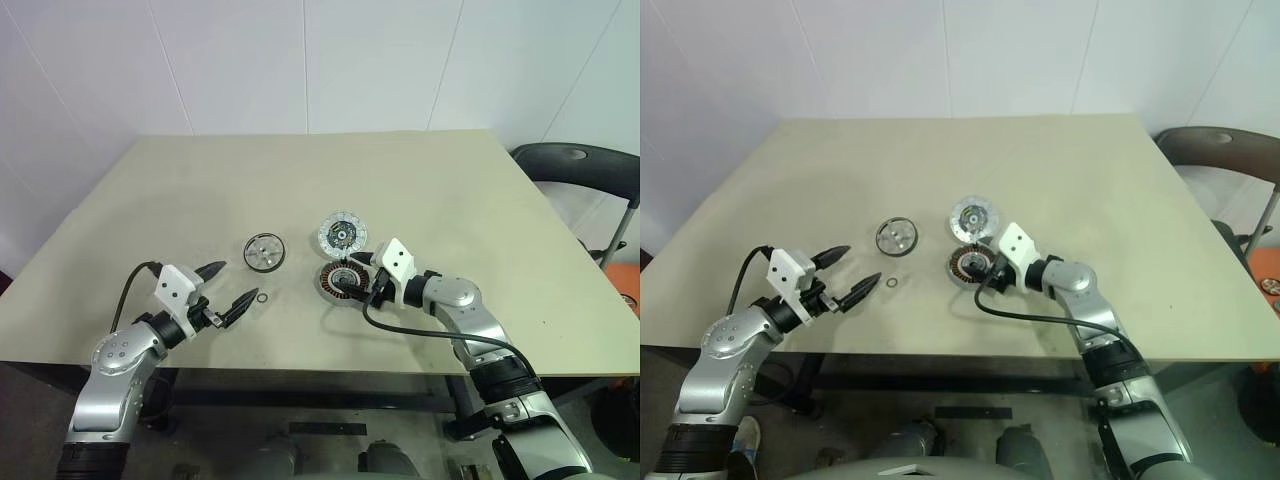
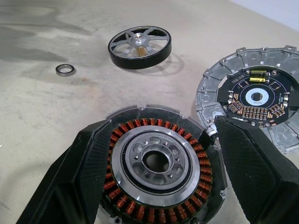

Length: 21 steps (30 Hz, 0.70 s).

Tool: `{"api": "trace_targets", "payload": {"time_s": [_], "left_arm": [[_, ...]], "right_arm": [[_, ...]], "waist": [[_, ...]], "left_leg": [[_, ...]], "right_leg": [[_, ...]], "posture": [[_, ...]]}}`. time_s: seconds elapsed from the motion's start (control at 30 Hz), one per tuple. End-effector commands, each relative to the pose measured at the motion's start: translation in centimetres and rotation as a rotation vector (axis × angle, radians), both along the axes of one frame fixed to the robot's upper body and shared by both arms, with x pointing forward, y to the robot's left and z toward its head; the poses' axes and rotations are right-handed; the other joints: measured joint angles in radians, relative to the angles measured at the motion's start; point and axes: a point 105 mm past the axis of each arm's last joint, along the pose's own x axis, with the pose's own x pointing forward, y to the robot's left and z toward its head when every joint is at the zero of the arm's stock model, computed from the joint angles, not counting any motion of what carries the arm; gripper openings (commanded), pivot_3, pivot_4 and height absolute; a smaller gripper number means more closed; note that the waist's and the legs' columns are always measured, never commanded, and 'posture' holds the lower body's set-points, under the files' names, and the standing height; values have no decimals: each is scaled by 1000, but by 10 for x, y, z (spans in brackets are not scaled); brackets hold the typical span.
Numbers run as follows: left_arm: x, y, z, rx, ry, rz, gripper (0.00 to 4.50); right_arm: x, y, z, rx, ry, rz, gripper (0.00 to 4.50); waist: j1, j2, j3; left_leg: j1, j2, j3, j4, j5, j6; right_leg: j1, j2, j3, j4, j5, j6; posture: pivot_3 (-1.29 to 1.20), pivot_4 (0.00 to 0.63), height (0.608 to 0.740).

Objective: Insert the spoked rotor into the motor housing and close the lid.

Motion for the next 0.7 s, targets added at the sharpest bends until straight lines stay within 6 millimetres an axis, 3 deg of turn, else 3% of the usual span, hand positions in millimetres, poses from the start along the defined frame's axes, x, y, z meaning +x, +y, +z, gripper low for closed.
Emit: {"api": "trace_targets", "payload": {"time_s": [0.03, 0.23, 0.43, 0.7], "left_arm": [[6, 12, -15, 88, 79, 69, 4500], [16, 19, -28, 74, 142, 159, 4500], [25, -3, -26, -52, 115, 84, 4500], [23, -11, -58, -30, 177, 1, 4500]], "right_arm": [[4, 3, 17, 17, -61, 10, 3677], [3, 3, 17, 18, -61, 10, 3677], [2, 5, 16, 23, -57, 13, 3677], [1, 4, 17, 27, -59, 5, 3677]], "waist": [[0, 0, 0], [1, 0, 0], [0, -1, -1], [-1, -2, -1]], "left_leg": [[0, 0, 0, 0, 0, 0], [0, 0, 0, 0, 0, 0], [0, 0, 1, 0, 0, 0], [0, 1, 1, 0, 0, 0]], "right_leg": [[0, 0, 0, 0, 0, 0], [-1, 0, 1, 1, 0, 0], [-1, 0, 1, 1, 0, 1], [-1, 1, 1, 1, 1, 1]], "posture": [[0, 0, 740], [0, 0, 740], [0, 0, 740], [0, 0, 740]]}}
